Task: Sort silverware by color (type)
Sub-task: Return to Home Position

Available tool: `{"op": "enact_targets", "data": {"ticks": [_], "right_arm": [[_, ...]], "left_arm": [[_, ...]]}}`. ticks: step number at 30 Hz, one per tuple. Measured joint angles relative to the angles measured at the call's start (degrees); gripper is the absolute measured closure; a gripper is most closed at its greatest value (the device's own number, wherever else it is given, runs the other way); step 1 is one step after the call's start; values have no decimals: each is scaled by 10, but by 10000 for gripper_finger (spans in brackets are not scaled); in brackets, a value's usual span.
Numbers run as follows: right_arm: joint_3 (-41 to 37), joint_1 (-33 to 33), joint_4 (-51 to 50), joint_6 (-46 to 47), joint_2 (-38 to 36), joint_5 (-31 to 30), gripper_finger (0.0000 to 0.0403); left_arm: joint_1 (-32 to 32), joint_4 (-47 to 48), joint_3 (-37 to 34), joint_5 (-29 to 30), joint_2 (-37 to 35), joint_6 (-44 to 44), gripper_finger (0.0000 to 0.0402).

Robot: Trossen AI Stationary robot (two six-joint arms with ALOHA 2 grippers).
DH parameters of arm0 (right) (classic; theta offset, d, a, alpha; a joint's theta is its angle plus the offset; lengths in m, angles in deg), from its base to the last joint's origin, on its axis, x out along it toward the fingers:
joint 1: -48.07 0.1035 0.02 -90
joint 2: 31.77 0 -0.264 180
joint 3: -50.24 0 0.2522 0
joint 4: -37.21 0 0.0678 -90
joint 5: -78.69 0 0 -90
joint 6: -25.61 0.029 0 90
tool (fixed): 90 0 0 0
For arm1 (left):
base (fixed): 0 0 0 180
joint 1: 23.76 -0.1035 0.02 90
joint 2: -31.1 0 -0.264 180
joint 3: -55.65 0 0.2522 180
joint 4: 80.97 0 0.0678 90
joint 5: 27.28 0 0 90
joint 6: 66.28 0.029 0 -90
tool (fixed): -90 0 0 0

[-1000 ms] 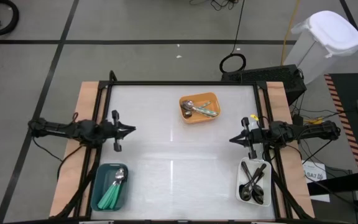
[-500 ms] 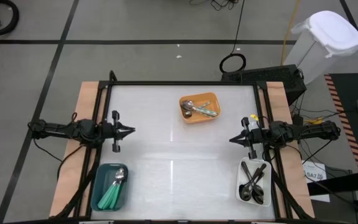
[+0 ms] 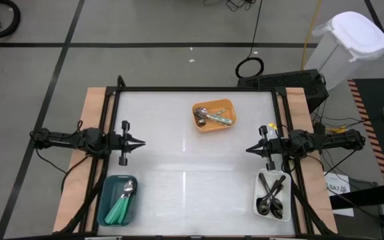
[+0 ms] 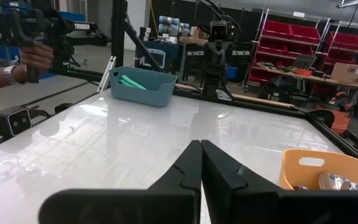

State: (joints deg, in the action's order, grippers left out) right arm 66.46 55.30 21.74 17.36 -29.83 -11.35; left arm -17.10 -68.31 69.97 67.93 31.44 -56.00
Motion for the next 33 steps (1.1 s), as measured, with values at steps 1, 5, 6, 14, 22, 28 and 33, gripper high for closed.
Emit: {"op": "enact_targets", "data": {"ticks": [1,5,6,14,22,28,33], "right_arm": [[0,0,0,0,0,0,403],[0,-1,2,-5,0,-11,403],[0,-3,4,-6,0,-22,403],[0,-16,2,-1,0,-32,403],[0,-16,-2,0,0,-14,403],[0,-16,4,-1,0,-14,403],[0,-16,6,-2,0,-14,403]], "left_arm": [[0,0,0,0,0,-4,371],[0,0,0,-1,0,-16,371],[0,0,0,-1,0,-19,371],[0,0,0,-1,0,-24,371],[-8,-1,-1,8,0,-20,371],[-28,2,-1,-5,8,-43,371],[-29,2,-1,-7,29,-60,371]]}}
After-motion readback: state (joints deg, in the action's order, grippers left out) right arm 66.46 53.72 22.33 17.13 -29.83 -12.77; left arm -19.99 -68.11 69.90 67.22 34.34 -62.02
